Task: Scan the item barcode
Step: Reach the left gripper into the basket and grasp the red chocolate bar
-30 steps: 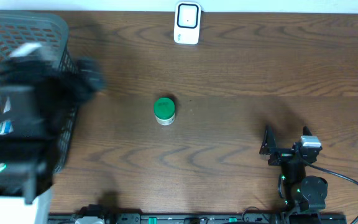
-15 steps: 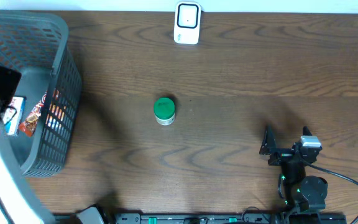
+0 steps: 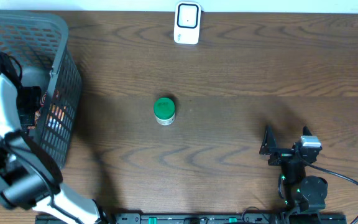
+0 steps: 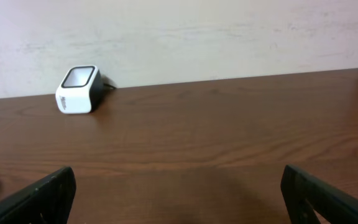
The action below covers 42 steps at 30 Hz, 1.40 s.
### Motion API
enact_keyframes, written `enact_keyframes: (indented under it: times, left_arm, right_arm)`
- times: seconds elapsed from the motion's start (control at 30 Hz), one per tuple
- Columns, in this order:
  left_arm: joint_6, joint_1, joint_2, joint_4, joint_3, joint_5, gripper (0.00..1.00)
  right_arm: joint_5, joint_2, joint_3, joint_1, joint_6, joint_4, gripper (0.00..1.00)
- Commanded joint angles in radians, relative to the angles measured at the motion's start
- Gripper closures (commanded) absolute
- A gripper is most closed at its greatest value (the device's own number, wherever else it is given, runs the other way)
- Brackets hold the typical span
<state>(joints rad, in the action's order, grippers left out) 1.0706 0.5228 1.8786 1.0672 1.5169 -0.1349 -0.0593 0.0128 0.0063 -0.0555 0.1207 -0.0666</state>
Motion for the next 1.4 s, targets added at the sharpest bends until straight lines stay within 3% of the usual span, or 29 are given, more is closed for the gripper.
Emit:
enact_keyframes:
  times: [0.0, 0.47, 0.5, 0.67, 0.8, 1.1, 1.37]
  left_arm:
    - [0.042, 0.004, 0.074, -0.026, 0.002, -0.034, 0.01]
    - [0.042, 0.005, 0.262, -0.172, 0.001, -0.035, 0.02]
    - [0.042, 0.005, 0.273, -0.174, 0.001, -0.035, 0.07]
    - [0.041, 0.005, 0.293, -0.175, -0.007, -0.035, 0.58]
    - [0.008, 0.005, 0.290, -0.176, -0.006, -0.052, 0.91]
    - [-0.090, 0.005, 0.158, -0.153, 0.005, -0.117, 0.93]
    - [-0.177, 0.005, -0.268, -0.142, 0.020, -0.037, 0.93]
  right_arm:
    - [0.001, -0.003, -0.001, 0.003, -0.013, -0.004, 0.01]
    - [0.001, -0.003, -0.001, 0.003, -0.013, -0.004, 0.01]
    - [0.001, -0.003, -0.001, 0.003, -0.013, -0.004, 0.01]
    - [0.001, -0.003, -0.001, 0.003, -0.013, -0.004, 0.01]
    - [0.001, -0.003, -0.001, 0.003, -0.013, -0.004, 0.01]
    - [0.001, -0.003, -0.001, 0.003, -0.013, -0.004, 0.01]
    - [0.001, -0.003, -0.001, 0.003, -0.013, -0.004, 0.01]
